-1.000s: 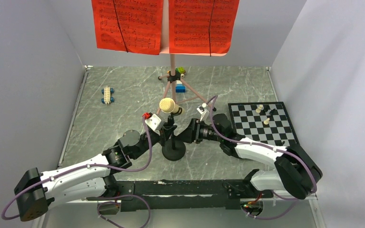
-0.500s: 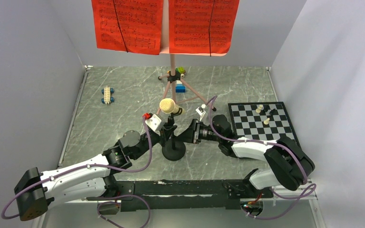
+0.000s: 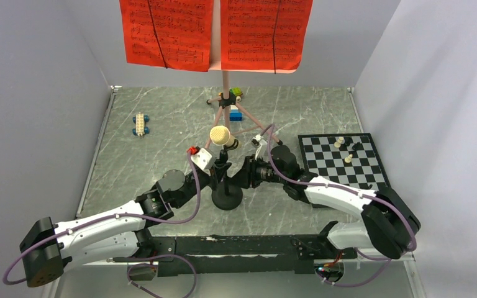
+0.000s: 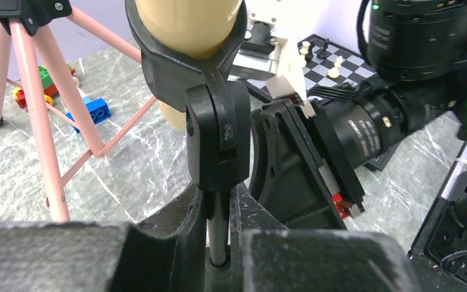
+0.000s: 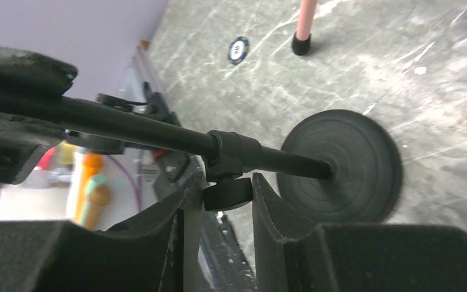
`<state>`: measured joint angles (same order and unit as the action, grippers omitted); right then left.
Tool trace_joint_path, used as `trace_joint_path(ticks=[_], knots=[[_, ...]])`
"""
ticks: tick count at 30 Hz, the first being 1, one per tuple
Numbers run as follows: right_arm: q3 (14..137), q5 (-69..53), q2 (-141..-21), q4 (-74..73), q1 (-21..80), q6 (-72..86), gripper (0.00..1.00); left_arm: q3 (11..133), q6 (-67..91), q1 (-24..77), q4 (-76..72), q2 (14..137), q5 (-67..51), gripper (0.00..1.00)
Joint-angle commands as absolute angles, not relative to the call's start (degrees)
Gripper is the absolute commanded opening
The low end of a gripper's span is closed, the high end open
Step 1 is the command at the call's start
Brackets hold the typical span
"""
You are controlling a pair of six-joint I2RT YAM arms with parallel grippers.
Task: Pack up the instrument practice props
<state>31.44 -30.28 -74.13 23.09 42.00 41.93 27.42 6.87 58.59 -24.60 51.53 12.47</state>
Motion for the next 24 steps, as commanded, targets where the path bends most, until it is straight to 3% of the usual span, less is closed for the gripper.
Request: trace_joint_path(ticks=[1, 4, 8, 11, 12, 14, 19, 24], knots=[[37.42, -13.65, -71.39, 9.08, 47.55, 25.1, 0.0, 26.81, 9.8, 59.41, -17.4, 53.99, 10.57, 0.0], [39.21, -6.33, -71.44, 5.43, 51.49, 21.1, 0.0, 26.71, 9.81, 59.42, -17.38, 54.14, 10.71, 0.0], [38.42, -7.07, -70.2, 6.25, 51.66, 24.23, 0.0, 26.68, 9.83, 59.41, -17.4, 54.18, 10.77, 0.0], [36.62, -15.38, -69.18, 9.51, 47.56, 30.77, 0.43, 26.48, 9.84, 59.41, -17.3, 53.94, 10.81, 0.0], [35.98, -18.23, -69.03, 10.75, 45.47, 33.11, 0.51, 26.37, 9.77, 59.43, -17.38, 53.8, 10.82, 0.0], [34.73, -22.43, -68.96, 13.22, 43.48, 36.61, 0.59, 26.2, 9.66, 59.5, -17.64, 53.53, 10.75, 0.0], [34.29, -29.76, -69.79, 17.33, 41.23, 41.35, 0.62, 26.03, 9.24, 59.59, -17.93, 53.27, 10.5, 0.0], [33.74, -34.14, -72.11, 21.87, 39.84, 44.74, 0.51, 26.11, 8.93, 59.68, -18.02, 53.12, 10.55, 0.0]])
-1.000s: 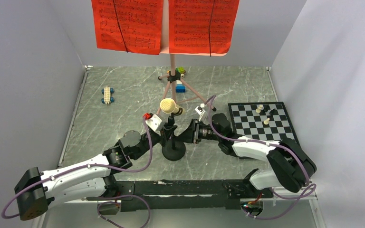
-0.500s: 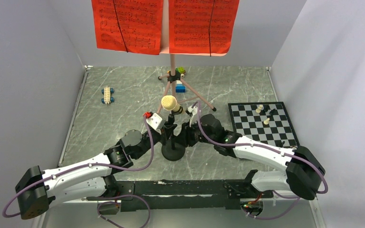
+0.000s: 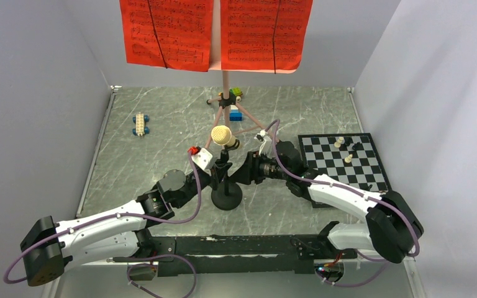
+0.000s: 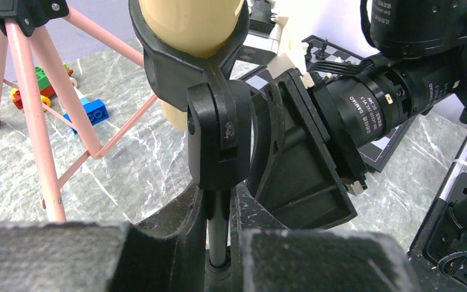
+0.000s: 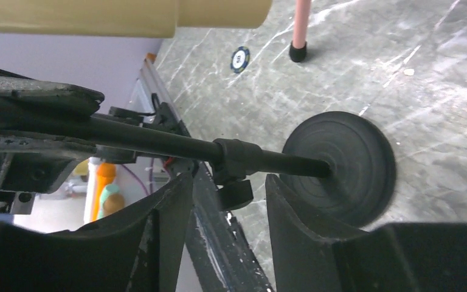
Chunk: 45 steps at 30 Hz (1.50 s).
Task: Pack up the instrument practice props
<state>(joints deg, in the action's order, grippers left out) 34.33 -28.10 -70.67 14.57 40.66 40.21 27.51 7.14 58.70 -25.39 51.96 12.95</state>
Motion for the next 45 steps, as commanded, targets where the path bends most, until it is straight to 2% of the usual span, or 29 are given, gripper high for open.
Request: trace_joint_path(ticks=[1, 3, 11, 14, 18, 21, 23, 26, 29, 39, 45], knots=[[33.65, -34.35, -72.55, 22.34, 39.61, 45.01, 0.47, 26.1, 8.89, 59.75, -18.09, 52.97, 10.48, 0.0], [33.27, -34.97, -73.57, 23.57, 39.43, 45.89, 0.4, 26.12, 8.74, 59.77, -18.08, 52.72, 10.54, 0.0], [32.3, -37.31, -76.15, 26.24, 38.78, 47.91, 0.43, 25.78, 8.5, 59.94, -17.84, 51.6, 10.99, 0.0], [31.23, -38.53, -76.54, 29.19, 38.51, 49.48, 0.3, 25.68, 8.62, 60.03, -17.84, 51.8, 11.05, 0.0], [31.19, -40.69, -77.5, 31.49, 38.49, 50.06, 0.0, 25.88, 8.91, 60.1, -18.02, 52.25, 11.07, 0.0], [33.27, -38.65, -76.33, 25.89, 38.79, 45.38, 0.0, 26.46, 9.57, 60.12, -17.05, 53.02, 11.51, 0.0], [35.7, -32.91, -74.0, 17.8, 40.37, 38.1, 0.0, 27.0, 10.04, 60.12, -16.18, 53.93, 11.68, 0.0], [39.64, -15.38, -70.9, 5.63, 46.04, 23.98, 0.0, 27.42, 10.61, 60.12, -15.61, 55.33, 11.62, 0.0], [41.18, -0.25, -70.44, 1.09, 52.21, 14.86, 0.0, 27.45, 11.29, 60.12, -15.64, 56.34, 11.49, 0.0], [38.19, 27.1, -67.67, 5.92, 64.17, 1.3, 0.0, 26.35, 12.1, 60.38, -15.99, 56.67, 11.76, 0.0], [37.39, 44.55, -70.53, 11.86, 72.95, -10.04, 0.0, 25.37, 12.85, 60.56, -16.58, 56.45, 12.05, 0.0]])
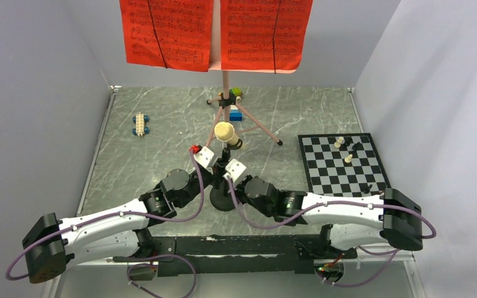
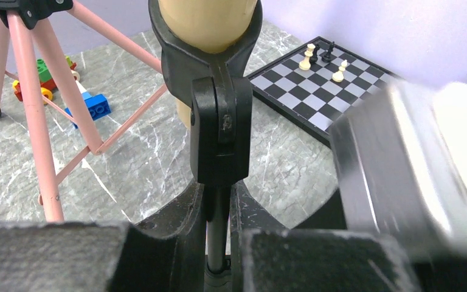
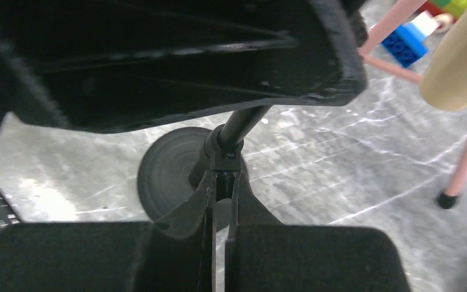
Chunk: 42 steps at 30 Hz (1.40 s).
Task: Pack up the instrument practice props
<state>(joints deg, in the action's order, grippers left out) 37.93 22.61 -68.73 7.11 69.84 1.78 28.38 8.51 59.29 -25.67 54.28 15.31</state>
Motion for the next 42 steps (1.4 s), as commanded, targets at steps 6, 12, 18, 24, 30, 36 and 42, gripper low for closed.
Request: trace_joint_path(ticks=[6, 12, 18, 24, 30, 36, 42], knots=[[37.72, 49.28, -69.67, 12.88, 76.22, -12.58, 0.0, 25.36, 12.82, 60.97, -16.26, 56.35, 12.32, 0.0], [39.92, 49.18, -66.55, 4.45, 76.97, -6.09, 0.53, 25.22, 12.15, 61.22, -16.22, 56.39, 12.72, 0.0], [38.14, 45.52, -55.79, -1.26, 76.83, 5.35, 0.66, 25.43, 11.43, 61.55, -15.85, 57.42, 13.08, 0.0], [36.21, 43.34, -47.14, -5.58, 74.07, 14.7, 0.68, 26.75, 10.45, 63.04, -13.98, 61.15, 15.2, 0.0], [34.74, 36.15, -44.64, -7.71, 66.7, 20.66, 0.69, 25.31, 10.63, 65.58, -15.86, 64.26, 17.54, 0.0], [33.59, 34.6, -42.83, -7.89, 64.45, 21.49, 0.69, 20.75, 13.62, 67.93, -21.12, 64.75, 18.5, 0.0], [32.67, 34.41, -42.78, -7.85, 64.26, 22.06, 0.69, 14.88, 17.33, 68.76, -28.41, 63.47, 18.74, 0.0]])
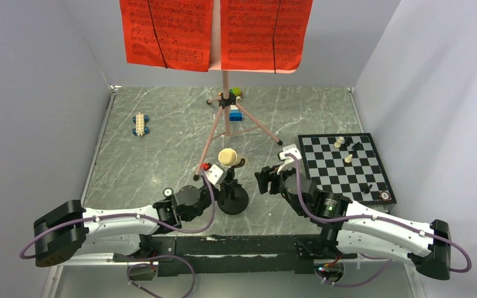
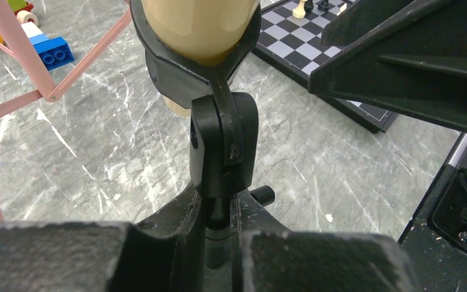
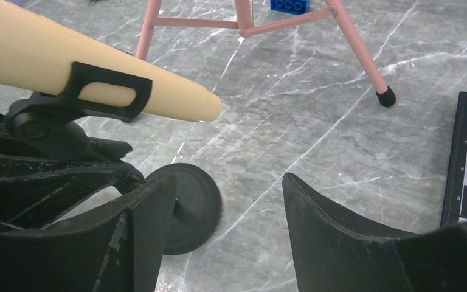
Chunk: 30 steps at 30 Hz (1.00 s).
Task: Pack up the instrument practice props
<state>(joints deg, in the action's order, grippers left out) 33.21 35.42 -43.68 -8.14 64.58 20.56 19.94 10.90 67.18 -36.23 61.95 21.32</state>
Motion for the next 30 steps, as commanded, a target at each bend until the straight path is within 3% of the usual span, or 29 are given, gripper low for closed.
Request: trace_joint_path(ticks=[1, 5, 14, 22, 24, 25, 30], knots=[[32.55, 34.36, -42.91, -7.7, 64.25, 22.14, 0.69, 14.64, 17.32, 68.86, -28.92, 63.43, 18.72, 0.0], [32.73, 34.19, -43.63, -7.61, 64.16, 22.15, 0.69, 14.5, 16.86, 69.47, -29.49, 62.68, 19.94, 0.01], [33.09, 34.28, -44.24, -7.82, 63.99, 21.73, 0.69, 15.55, 15.45, 69.61, -29.09, 56.21, 21.11, 0.45], [33.46, 34.32, -44.06, -8.25, 63.9, 21.47, 0.69, 18.32, 15.0, 69.61, -25.56, 50.56, 20.99, 0.67], [33.49, 34.44, -43.85, -8.66, 63.9, 21.45, 0.69, 18.28, 14.79, 69.68, -25.74, 48.48, 20.38, 0.94], [33.49, 34.45, -43.7, -8.76, 63.9, 21.45, 0.69, 18.2, 14.66, 69.67, -25.83, 47.5, 20.31, 0.99], [33.49, 34.86, -42.9, -9.2, 63.87, 21.45, 0.69, 19.28, 12.89, 69.7, -25.93, 43.21, 20.73, 0.99]])
